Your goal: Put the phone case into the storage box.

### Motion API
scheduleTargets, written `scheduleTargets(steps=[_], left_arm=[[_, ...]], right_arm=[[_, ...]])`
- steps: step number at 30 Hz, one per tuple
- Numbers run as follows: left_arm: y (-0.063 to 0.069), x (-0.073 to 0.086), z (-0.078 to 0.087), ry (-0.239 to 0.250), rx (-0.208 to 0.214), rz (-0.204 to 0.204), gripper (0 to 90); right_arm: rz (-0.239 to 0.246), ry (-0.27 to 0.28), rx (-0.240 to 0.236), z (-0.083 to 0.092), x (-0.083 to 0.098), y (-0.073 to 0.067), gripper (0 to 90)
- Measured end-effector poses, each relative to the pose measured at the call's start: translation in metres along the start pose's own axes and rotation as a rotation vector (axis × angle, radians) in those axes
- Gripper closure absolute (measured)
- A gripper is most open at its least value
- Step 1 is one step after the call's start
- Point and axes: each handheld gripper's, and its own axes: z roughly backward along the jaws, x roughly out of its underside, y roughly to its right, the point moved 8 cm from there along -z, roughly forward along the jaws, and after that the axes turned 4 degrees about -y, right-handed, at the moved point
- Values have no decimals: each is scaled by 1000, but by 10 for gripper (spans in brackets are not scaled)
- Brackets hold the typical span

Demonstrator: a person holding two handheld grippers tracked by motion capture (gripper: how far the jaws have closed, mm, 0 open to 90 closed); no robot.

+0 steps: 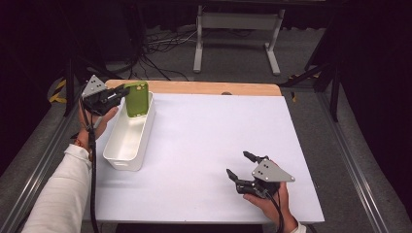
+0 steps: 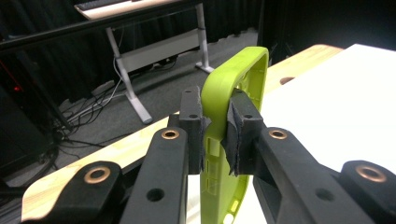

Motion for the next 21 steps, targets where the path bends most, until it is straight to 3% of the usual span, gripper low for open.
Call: scheduleTargets(steps=[11,21], left_arm=[[-7,5,-23,-13,31,-13,786],[-16,16,-41,-24,27,24,785]], right_arm=[[-17,-9,27,7,5,2,228],[-23,-30,21,4,10,1,228]])
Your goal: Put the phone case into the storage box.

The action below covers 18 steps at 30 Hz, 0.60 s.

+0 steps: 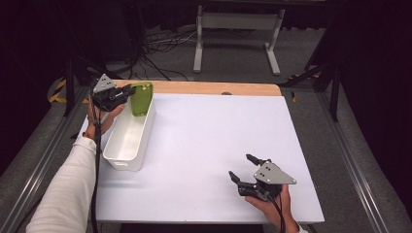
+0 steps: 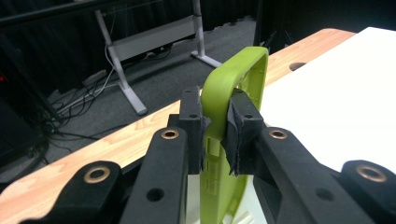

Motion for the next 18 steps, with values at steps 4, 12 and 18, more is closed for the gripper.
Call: scheduleTargets(steps=[4,12,18], left_arm=[[-4,2,-1,5,-10,5,784],[-13,7,-5,-57,-98,-32,741],[-19,13,-12,-98,-143,-35,713]], right_arm=[[2,-6,-17,-2,2,-3,225],[19,-9,-46,-4,1,-9,221],[15,-19,-54,-5,4,-9,219]])
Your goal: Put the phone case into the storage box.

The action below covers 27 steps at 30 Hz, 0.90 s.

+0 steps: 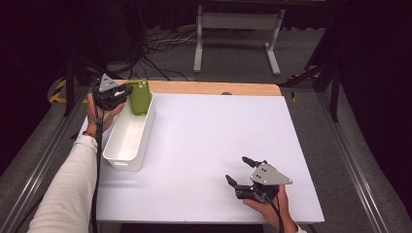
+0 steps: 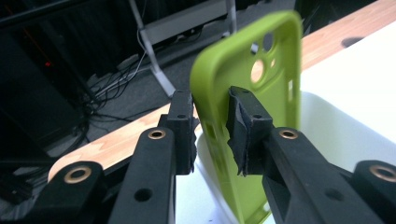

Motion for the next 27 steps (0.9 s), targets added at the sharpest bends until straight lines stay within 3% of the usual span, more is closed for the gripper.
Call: scheduleTargets(steps=[3,16,18,27], left_arm=[[1,2,-3,13,22,34,681],[-5,6,-7,-8,-23,51,552],[-8,6,-5,-12,-43,54,509],[-8,1,10,31,-20,85,469]], right_arm=[[0,-1,-4,0,0,-1,218],[12,-13,-16,-2,2,-3,218],[9,-11,-18,-1,2,-3,218],[21,7,5,3,-2,-1,218]])
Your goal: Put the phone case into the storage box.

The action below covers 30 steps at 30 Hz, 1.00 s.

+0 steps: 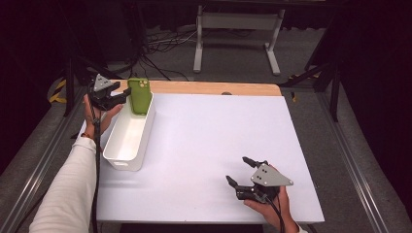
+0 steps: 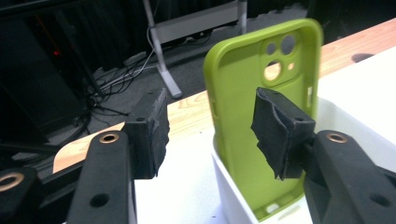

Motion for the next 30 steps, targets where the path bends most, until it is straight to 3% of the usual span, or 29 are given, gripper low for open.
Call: scheduleTargets(steps=[10,21,30], left_arm=[[8,-5,14,30,24,-2,453],[15,-7,29,54,31,-7,380],[19,-6,41,73,31,-5,290]], right_arm=[[25,9,16,2,-3,-1,220],[29,19,3,2,-5,-2,221],[38,19,20,2,-6,-1,224]])
